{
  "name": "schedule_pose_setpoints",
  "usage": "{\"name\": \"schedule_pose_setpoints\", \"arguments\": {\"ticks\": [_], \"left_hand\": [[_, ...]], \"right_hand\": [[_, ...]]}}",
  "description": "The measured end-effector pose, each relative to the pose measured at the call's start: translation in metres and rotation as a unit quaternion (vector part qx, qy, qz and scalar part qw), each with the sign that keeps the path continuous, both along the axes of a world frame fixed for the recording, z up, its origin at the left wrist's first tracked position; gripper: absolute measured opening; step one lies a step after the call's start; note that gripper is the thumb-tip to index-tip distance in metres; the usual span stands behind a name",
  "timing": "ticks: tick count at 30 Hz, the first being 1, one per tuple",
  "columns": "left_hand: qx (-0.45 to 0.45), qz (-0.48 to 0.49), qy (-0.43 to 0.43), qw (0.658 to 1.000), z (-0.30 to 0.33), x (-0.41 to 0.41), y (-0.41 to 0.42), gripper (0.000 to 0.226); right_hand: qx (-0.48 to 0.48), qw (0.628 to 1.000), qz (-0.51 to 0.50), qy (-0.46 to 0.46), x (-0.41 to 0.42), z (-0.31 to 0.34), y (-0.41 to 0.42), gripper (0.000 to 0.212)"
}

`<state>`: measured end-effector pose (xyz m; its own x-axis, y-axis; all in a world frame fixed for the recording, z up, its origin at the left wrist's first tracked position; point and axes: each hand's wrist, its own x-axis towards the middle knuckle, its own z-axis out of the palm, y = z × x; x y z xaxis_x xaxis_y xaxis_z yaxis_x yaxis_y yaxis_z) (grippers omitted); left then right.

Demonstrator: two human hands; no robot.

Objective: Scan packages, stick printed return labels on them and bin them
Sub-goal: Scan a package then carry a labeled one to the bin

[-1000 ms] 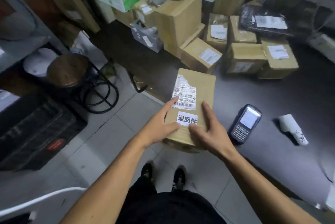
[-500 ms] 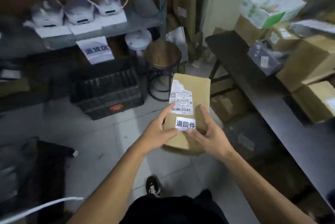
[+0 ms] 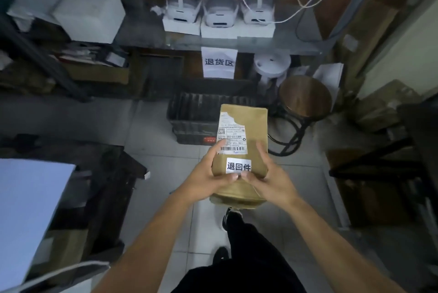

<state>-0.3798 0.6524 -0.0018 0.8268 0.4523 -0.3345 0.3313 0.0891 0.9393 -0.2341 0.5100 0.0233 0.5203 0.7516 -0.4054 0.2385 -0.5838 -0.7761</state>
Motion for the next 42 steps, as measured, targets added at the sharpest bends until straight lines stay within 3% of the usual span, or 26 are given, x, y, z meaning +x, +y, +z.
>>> {"name": "schedule_pose_setpoints", "arguments": {"ticks": [17, 22, 33, 42], "left_hand": [[-0.058, 0.085, 0.063, 0.993, -0.058, 0.083, 0.267, 0.098], [-0.085, 0.095, 0.058, 0.99, -0.104, 0.096, 0.345, 0.089], [-0.136, 0.035, 0.111, 0.984, -0.236, 0.134, 0.486, 0.095], [-0.063, 0.005, 0.167, 0.984, -0.371, 0.192, 0.544, 0.104]], "right_hand": [[-0.028, 0.994, 0.067, 0.078, 0.102, -0.07, 0.292, 0.093], [-0.061, 0.994, 0.054, 0.067, 0.112, -0.103, 0.373, 0.095], [-0.073, 0.99, 0.011, 0.124, 0.142, -0.245, 0.498, 0.097], [-0.081, 0.991, 0.056, 0.089, 0.203, -0.396, 0.563, 0.096]]}}
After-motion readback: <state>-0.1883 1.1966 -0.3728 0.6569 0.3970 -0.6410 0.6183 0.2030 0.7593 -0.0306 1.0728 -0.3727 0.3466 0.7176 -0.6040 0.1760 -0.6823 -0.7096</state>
